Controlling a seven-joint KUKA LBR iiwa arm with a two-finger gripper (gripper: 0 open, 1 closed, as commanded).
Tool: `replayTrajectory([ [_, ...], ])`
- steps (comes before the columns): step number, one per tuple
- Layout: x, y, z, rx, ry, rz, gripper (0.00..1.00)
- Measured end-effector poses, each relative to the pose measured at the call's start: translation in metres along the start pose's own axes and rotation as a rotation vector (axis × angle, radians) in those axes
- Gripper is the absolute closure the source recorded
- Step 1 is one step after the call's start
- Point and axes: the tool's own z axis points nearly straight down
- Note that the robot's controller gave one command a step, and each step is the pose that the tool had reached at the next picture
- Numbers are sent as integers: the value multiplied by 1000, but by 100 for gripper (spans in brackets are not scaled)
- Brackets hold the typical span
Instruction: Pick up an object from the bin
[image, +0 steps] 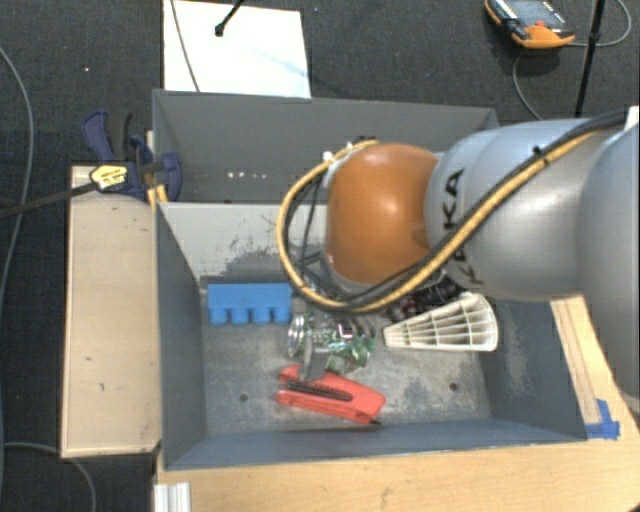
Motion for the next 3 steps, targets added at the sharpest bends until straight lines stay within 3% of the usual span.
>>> replayTrajectory([
  [1, -2, -1, -5, -1, -8, 5, 0],
  [2, -28, -33, 46, -4, -12, 25, 0],
  [3, -39, -73, 108, -1, -9, 26, 0],
])
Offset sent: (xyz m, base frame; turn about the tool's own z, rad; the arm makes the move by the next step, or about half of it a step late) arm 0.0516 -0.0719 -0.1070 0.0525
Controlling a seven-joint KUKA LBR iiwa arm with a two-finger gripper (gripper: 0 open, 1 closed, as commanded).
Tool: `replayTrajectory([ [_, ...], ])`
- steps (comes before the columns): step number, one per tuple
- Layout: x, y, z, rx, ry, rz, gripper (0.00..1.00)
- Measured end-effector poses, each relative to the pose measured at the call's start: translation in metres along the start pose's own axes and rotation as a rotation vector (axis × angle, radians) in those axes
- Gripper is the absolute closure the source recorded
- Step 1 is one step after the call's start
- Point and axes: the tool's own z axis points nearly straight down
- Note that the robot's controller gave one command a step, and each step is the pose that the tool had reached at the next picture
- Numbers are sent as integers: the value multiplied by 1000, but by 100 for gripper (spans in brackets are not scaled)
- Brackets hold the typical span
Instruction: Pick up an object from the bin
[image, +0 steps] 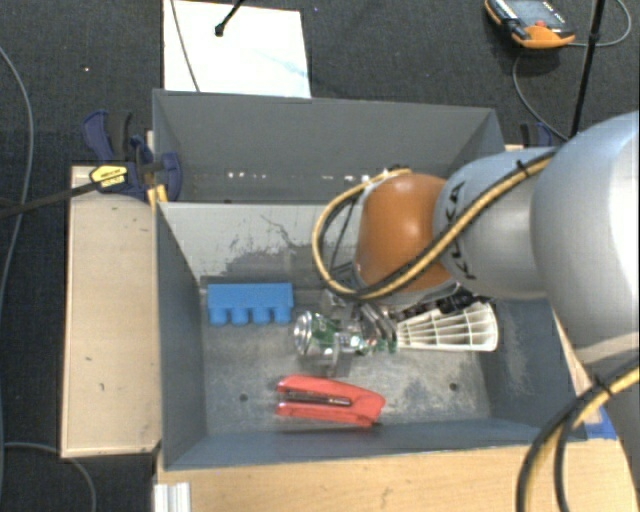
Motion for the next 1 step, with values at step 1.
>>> replayTrajectory([
  [1, -8, 4, -2, -3, -6, 35, 0],
])
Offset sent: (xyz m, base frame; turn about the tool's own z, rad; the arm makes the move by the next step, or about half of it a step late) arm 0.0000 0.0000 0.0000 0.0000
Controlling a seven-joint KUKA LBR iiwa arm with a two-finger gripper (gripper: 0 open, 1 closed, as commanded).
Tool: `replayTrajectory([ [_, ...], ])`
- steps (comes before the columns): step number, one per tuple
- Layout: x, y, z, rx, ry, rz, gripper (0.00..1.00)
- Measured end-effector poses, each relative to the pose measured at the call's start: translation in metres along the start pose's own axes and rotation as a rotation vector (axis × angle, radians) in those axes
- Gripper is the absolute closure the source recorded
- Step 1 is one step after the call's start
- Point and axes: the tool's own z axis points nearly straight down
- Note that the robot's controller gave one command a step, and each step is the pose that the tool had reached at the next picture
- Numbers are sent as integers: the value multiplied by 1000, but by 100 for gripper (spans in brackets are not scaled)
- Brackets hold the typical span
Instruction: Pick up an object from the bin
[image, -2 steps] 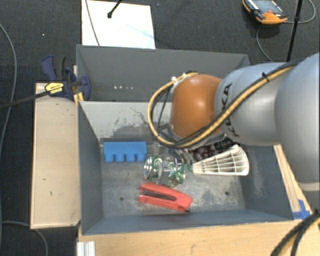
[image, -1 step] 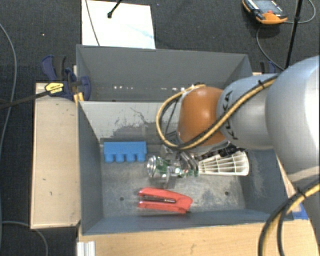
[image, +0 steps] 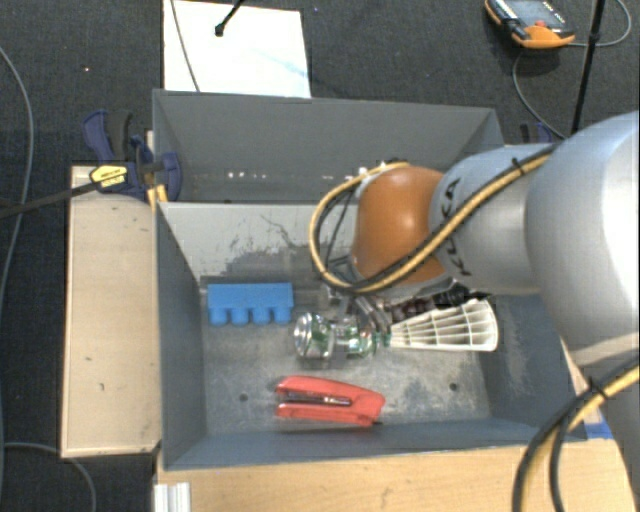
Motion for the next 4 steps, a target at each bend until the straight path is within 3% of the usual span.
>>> replayTrajectory([
  [1, 4, -3, 1, 2, 4, -20, 0],
  [2, -1, 0, -2, -1, -4, -1, 100],
  [4, -1, 0, -3, -1, -5, 1, 100],
])
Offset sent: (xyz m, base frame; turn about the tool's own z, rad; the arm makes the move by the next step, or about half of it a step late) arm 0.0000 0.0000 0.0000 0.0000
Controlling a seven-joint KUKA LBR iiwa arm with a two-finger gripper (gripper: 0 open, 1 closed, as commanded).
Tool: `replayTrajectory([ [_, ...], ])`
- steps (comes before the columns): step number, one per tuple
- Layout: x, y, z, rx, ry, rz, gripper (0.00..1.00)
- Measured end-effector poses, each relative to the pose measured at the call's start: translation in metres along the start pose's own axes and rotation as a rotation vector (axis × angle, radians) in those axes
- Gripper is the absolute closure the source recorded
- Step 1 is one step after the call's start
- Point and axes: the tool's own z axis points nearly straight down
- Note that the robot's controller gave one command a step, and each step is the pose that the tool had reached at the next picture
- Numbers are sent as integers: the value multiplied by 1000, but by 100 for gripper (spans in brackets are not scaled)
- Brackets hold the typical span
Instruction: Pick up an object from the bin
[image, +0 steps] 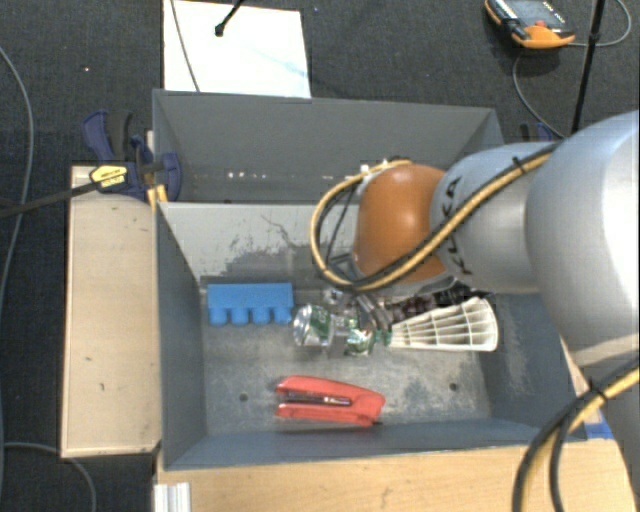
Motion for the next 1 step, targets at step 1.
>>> replayTrajectory([
  [1, 1, 0, -6, 0, 0, 1, 100],
])
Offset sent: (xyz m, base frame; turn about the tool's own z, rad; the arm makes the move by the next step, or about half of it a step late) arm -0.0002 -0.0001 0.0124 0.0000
